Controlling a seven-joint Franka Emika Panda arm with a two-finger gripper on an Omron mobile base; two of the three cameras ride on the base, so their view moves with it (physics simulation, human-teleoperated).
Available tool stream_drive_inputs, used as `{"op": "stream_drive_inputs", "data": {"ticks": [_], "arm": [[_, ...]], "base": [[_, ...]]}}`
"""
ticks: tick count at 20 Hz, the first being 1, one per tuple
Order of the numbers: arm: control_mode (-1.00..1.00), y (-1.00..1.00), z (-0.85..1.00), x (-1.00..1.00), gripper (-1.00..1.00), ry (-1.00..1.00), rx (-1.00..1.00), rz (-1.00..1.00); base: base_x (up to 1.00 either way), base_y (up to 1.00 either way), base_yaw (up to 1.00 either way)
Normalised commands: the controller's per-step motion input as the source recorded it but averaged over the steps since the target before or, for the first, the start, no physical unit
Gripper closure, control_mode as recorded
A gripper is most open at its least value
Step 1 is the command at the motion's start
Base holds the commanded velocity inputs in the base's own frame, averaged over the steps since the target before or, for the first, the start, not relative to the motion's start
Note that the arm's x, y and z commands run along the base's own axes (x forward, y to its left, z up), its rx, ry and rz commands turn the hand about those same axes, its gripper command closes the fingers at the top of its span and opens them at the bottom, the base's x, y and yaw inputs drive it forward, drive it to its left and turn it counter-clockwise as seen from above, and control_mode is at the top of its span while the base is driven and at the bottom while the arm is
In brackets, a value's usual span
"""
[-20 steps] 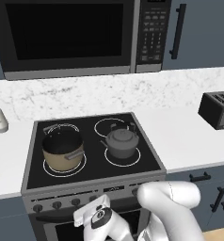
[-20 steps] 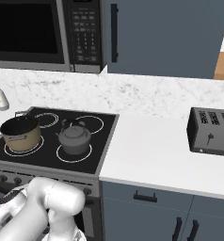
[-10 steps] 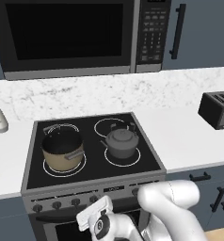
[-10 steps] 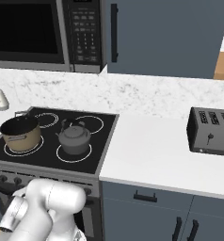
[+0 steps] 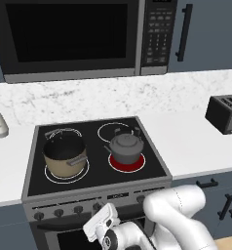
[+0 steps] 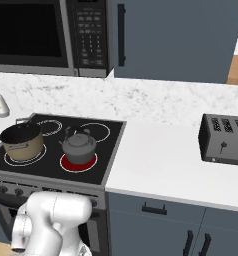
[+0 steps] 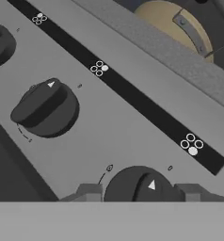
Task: Pick the kettle from the counter and place it on a stove burner. Then turn the burner on.
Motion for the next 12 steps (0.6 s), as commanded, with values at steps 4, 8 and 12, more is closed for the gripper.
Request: {"op": "stream_drive_inputs", "data": {"ticks": [4, 8, 12], "arm": [[-1.00, 0.75, 0.01, -0.18, 1.00, -0.01, -0.81, 0.17], [-1.00, 0.33, 0.09, -0.04, 1.00, 0.00, -0.24, 0.02], [-1.00, 0.00, 0.00, 0.00, 1.00, 0.00, 0.00, 0.00]], "base": [[0.00, 0.00, 0.00], [0.00, 0.00, 0.00], [0.00, 0.00, 0.00]]}}
